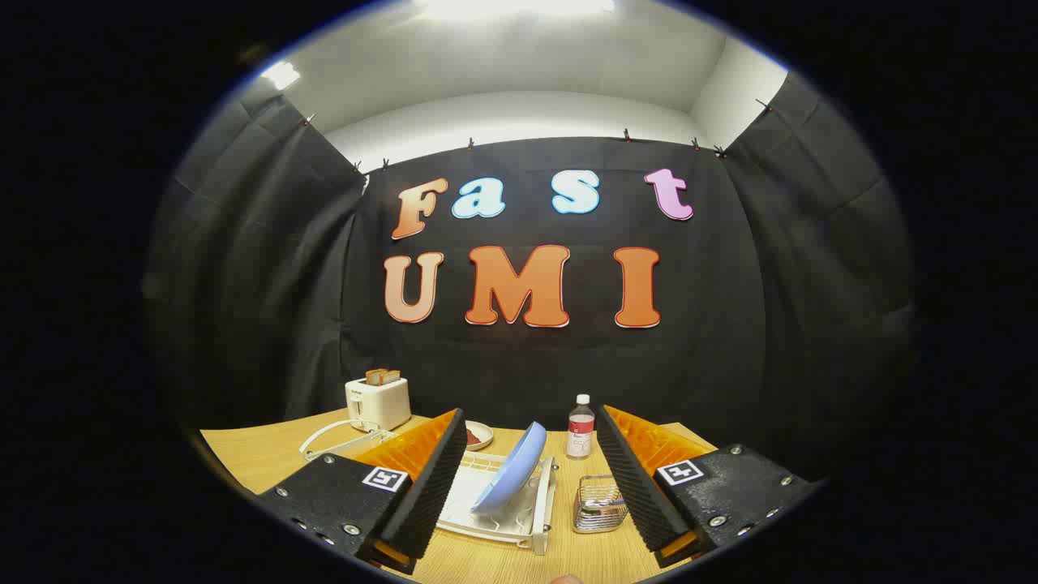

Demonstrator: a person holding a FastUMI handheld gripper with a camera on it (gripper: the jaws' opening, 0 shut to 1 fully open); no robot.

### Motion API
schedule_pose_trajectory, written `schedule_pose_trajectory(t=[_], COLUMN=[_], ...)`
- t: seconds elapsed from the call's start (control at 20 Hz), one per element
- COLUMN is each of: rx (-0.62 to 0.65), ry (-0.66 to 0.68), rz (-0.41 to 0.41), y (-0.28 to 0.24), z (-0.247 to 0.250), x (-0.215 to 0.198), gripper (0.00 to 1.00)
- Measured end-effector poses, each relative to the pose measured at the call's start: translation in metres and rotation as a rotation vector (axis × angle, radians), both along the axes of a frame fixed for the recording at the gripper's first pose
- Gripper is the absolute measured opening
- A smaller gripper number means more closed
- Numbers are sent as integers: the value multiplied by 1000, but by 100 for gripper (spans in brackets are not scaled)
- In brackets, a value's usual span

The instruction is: Take the plate from the dish rack, then take the spoon from the basket and place it into the plate.

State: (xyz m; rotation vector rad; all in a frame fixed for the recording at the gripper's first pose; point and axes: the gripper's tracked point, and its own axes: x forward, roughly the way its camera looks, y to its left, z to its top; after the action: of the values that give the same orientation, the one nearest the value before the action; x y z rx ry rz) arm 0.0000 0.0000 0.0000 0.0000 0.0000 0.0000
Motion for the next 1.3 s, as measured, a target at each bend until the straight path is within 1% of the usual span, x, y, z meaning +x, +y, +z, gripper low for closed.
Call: schedule_pose_trajectory(t=[0.35, 0.75, 0.9, 1.1, 1.2, 1.3], rx=[13, 56, 82, 149, 196, 214], ry=[51, 155, 249, 423, 526, 636], rz=[55, 81, 97, 172, 158, 136], y=[7, -4, -8, 5, 4, 3], z=[-5, -4, -10, -23, -39, -58], x=[14, 45, 65, 92, 111, 125], gripper=[96, 95, 95, 95, 93, 91])
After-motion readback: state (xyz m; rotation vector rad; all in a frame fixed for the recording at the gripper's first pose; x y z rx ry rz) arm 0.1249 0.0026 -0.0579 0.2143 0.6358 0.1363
